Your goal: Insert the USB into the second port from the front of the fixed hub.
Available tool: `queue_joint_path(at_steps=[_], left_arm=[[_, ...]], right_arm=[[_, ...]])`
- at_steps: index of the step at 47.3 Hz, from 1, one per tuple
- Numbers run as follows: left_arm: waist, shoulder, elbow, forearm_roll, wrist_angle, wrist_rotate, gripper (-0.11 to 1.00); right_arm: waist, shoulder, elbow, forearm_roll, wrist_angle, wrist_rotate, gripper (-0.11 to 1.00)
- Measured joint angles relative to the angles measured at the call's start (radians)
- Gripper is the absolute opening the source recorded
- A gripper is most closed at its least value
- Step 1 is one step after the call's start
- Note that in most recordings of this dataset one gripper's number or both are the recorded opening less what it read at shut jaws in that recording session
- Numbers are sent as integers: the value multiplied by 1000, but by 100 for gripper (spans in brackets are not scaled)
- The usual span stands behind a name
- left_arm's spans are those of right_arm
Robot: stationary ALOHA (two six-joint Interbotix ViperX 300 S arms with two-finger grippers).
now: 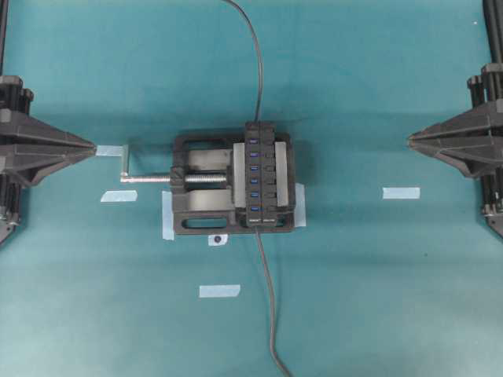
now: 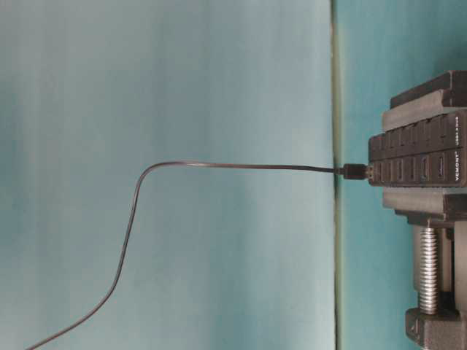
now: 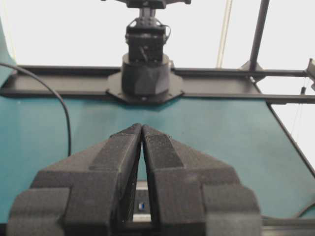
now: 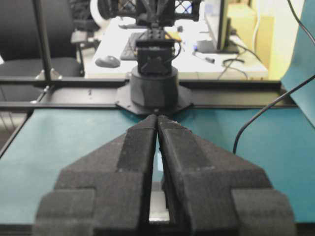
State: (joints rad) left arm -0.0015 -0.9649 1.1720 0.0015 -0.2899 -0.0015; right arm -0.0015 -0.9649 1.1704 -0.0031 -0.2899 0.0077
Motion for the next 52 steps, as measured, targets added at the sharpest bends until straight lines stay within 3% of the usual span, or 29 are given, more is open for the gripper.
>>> queue_joint_path(at_steps=[3, 6, 11, 18, 36, 52], left_arm=[[3, -2, 35, 2, -9, -8, 7], [9, -2, 89, 2, -2, -31, 0], [12, -14, 97, 3, -2, -51, 0], [12, -17, 97, 3, 12, -51, 0], [12, 9, 69, 2, 129, -51, 0], [12, 63, 31, 3, 189, -51, 0]], right_arm=[[-2, 0, 17, 5, 0, 0, 18], [0, 3, 49, 17, 9, 6, 9], [-2, 2, 83, 40, 23, 64, 2], [-2, -3, 91, 41, 44, 129, 0], [-3, -5, 72, 41, 258, 138, 0], [-51, -2, 11, 41, 428, 140, 0]])
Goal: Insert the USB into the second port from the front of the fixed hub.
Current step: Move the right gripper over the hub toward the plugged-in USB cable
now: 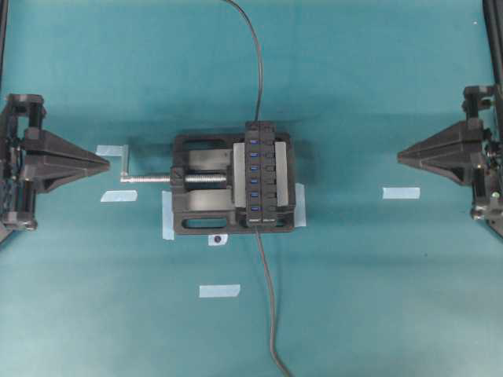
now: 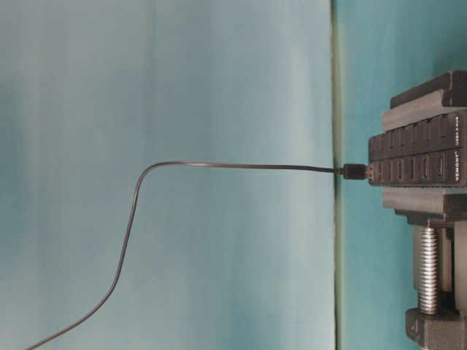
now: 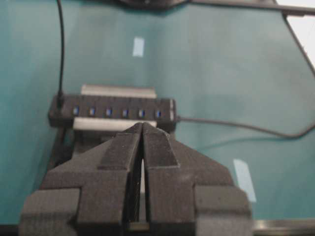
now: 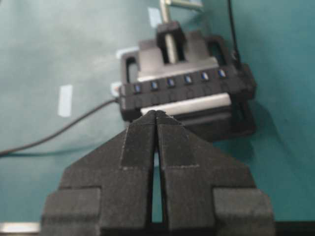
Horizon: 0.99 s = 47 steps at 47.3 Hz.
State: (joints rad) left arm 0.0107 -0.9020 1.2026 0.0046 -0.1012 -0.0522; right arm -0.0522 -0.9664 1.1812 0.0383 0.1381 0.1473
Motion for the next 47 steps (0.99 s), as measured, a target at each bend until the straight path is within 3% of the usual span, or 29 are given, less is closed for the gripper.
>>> queue_joint_path(at_steps=[17, 47], left_arm=[[-26, 92, -63, 0, 100, 0, 0], [-28, 158, -95, 0, 130, -2, 0]], right_arm=[[-32, 95, -103, -6, 152, 0, 0], [-104, 376, -252, -78, 222, -2, 0]])
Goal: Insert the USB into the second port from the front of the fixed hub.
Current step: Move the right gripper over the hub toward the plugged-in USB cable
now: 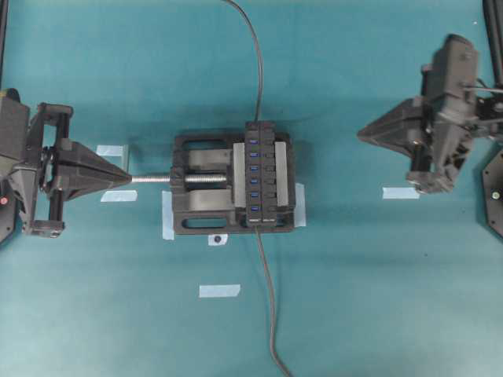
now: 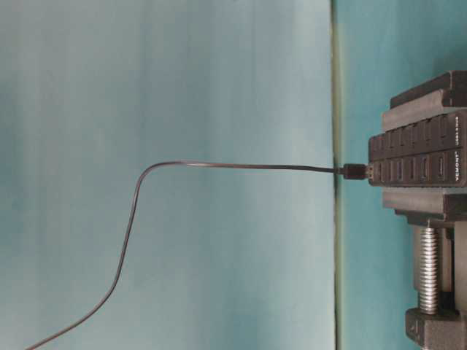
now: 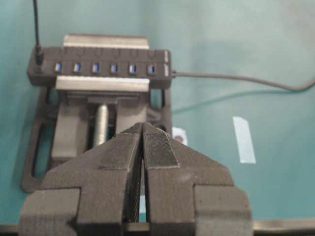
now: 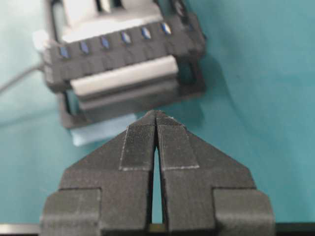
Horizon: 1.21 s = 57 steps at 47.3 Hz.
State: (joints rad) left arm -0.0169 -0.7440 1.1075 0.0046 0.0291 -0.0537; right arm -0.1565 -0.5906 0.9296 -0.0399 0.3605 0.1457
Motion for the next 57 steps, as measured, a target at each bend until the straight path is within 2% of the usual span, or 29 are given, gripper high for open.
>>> queue_joint_path(at_steps=[28, 47, 57], left_arm=[[0, 5, -2, -2, 0, -2, 0], [0, 5, -2, 0, 0, -3, 0], [0, 5, -2, 0, 0, -3, 0]], right_arm=[[-28, 270, -147, -127, 2, -49, 0], [-57, 436, -225, -135, -80, -101, 0], [-58, 526, -288, -135, -86, -117, 0]])
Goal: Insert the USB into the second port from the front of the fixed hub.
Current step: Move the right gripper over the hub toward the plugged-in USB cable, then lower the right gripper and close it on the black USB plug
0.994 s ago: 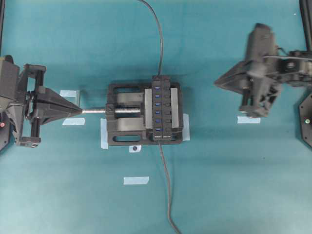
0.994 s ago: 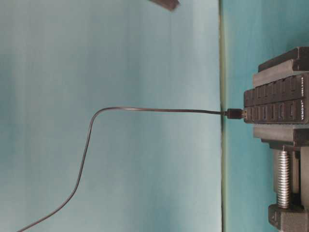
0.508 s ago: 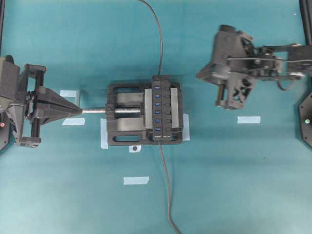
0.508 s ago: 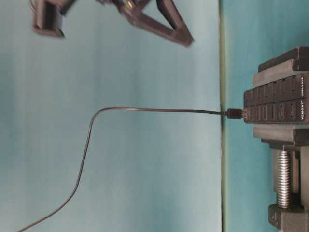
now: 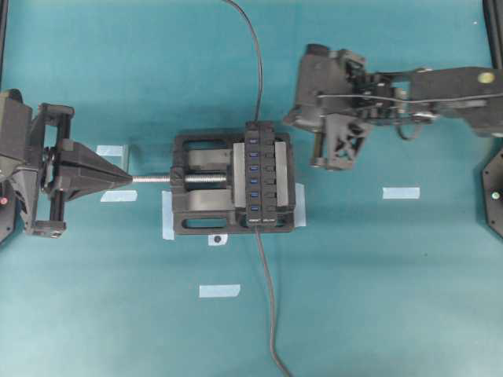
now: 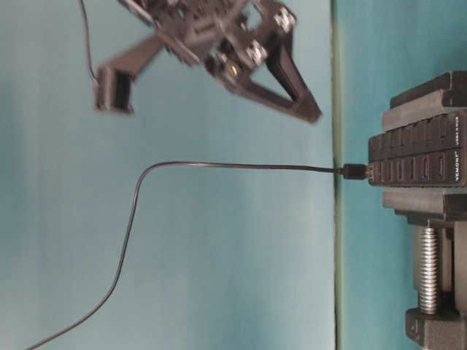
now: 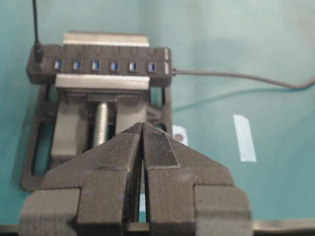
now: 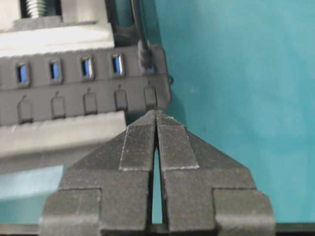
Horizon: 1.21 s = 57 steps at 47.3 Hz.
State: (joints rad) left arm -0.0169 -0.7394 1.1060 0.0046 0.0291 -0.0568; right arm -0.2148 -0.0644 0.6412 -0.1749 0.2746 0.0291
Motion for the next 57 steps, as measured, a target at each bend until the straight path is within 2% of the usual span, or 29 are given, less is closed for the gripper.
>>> queue_joint_path(at_steps=[9, 27, 39, 44, 48, 53, 57], left_arm=[[0, 0, 0, 0, 0, 0, 0], [0, 0, 0, 0, 2, 0, 0], [0, 0, 0, 0, 2, -2, 0], [0, 0, 0, 0, 0, 0, 0], [0, 0, 2, 0, 0, -2, 0], [0, 0, 0, 0, 0, -2, 0], [0, 0, 2, 0, 2, -2, 0]], right_arm=[[2, 35, -37, 0, 0, -12, 0], [0, 46, -43, 0, 0, -14, 1], [0, 58, -46, 0, 8, -12, 6], [0, 63, -49, 0, 9, -14, 13], [2, 64, -52, 0, 8, -12, 24], [6, 64, -52, 0, 6, -12, 46], [9, 66, -54, 0, 6, -12, 69]])
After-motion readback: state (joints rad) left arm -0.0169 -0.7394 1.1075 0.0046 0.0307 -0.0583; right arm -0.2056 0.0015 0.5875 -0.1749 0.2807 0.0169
